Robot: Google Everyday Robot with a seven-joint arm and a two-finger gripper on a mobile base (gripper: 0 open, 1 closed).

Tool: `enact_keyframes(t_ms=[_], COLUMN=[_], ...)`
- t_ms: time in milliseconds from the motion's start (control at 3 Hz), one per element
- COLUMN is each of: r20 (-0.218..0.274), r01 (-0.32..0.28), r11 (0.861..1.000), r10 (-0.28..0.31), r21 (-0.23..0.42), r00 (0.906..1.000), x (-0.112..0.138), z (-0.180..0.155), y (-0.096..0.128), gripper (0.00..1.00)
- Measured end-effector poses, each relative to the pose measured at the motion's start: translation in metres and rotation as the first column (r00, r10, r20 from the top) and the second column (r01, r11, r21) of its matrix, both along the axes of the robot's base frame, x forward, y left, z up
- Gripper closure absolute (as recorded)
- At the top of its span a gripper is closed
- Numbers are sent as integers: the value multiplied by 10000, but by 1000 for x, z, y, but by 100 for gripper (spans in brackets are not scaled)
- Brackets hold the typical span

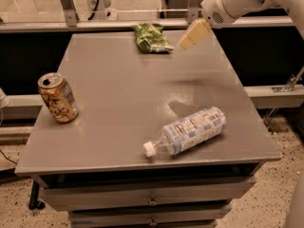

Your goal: Pick green jalapeno chip bag

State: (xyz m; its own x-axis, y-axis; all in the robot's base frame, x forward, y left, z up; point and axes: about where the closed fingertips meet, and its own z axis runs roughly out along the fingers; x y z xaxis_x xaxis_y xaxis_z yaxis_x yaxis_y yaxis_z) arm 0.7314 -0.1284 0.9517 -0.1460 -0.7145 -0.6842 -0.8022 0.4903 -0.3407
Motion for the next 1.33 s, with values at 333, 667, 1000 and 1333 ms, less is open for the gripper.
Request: enact_keyframes(t_ms=[333,667,1000,1333], r20=[72,-282,-719,-1122], r01=[-49,-78,-169,-224], r11=[9962,9858,9776,9728], r10=[43,127,326,494], r21=[870,1678,2098,2306], r00=[10000,9995,9969,9925], x=[30,54,68,77], z=[-18,-41,-64,-84], y=[29,53,75,90], gripper=[0,0,0,0])
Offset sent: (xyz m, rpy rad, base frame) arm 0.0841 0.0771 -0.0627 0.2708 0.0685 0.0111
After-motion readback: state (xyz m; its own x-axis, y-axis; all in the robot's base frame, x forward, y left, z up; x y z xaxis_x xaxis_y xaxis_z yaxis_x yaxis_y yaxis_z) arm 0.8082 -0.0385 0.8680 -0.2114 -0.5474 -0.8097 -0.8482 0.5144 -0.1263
